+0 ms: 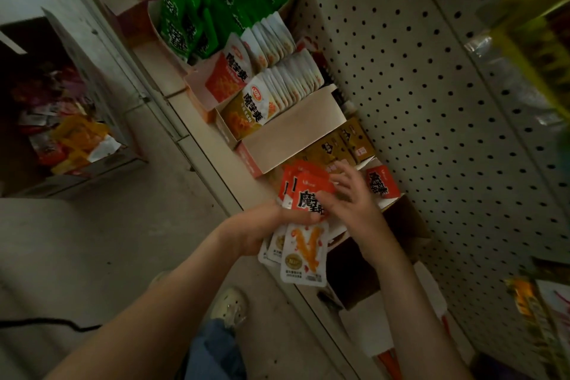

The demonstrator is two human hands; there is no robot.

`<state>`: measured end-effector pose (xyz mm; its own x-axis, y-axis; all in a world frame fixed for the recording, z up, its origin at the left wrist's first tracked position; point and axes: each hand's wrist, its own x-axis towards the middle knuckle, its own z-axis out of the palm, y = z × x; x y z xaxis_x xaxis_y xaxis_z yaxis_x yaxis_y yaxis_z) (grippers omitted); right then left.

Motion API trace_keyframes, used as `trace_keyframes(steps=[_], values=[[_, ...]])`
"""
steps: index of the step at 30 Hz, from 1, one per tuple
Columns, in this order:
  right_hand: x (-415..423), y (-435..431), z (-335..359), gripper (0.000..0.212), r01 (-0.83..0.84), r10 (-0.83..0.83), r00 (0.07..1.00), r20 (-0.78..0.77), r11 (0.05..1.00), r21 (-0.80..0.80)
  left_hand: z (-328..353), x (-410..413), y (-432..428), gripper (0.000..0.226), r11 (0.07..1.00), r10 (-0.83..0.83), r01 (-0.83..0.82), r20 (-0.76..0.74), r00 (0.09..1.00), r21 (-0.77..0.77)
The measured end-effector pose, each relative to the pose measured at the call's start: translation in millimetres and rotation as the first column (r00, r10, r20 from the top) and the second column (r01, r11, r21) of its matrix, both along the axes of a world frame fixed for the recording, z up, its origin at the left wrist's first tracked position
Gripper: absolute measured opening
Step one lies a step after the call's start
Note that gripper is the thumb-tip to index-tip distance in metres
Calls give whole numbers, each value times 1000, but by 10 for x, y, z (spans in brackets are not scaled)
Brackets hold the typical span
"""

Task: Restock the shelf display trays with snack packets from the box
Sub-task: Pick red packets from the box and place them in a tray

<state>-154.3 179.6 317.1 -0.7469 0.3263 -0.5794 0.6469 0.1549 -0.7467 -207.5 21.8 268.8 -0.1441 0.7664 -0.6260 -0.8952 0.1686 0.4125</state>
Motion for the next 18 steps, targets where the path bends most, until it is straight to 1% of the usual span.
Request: trace_keyframes(steps=[1, 3, 4, 6, 9, 12, 14, 16, 17, 18], values=[[1, -34, -15, 71, 8, -4, 999, 40, 995, -101, 24, 4, 15, 14, 1000, -5, 5, 13, 1000, 22], [18, -91, -77, 64, 124, -104, 991, 86, 952, -279, 64, 19, 45, 18, 999, 0, -1, 25, 1000, 55], [33, -110, -109, 60, 181, -162, 983, 83, 923, -340, 79, 24, 58, 22, 998, 6, -8, 25, 1000, 64], [52, -129, -146, 56, 253, -251, 966, 57, 880, -401, 75, 30, 78, 32, 999, 16, -16, 3, 1000, 42], [77, -92, -177, 59, 280, -320, 947, -35, 871, -404, 27, 24, 122, 39, 999, 5, -8, -97, 995, -31], [104, -47, -163, 53, 273, -322, 942, -98, 902, -333, -28, 14, 182, 41, 994, -71, 44, -287, 955, -102], [138, -15, -174, 52, 289, -332, 939, -89, 903, -317, -38, 40, 215, 49, 988, -134, 90, -391, 910, -129], [177, 13, -191, 45, 314, -347, 937, -46, 891, -328, -64, 84, 215, 48, 983, -149, 80, -450, 881, -168], [197, 25, -204, 39, 315, -339, 940, -31, 902, -294, -80, 102, 191, 48, 982, -137, 57, -466, 874, -181], [207, 34, -207, 33, 296, -307, 951, -20, 931, -211, -99, 113, 150, 49, 984, -102, 21, -464, 880, -177]])
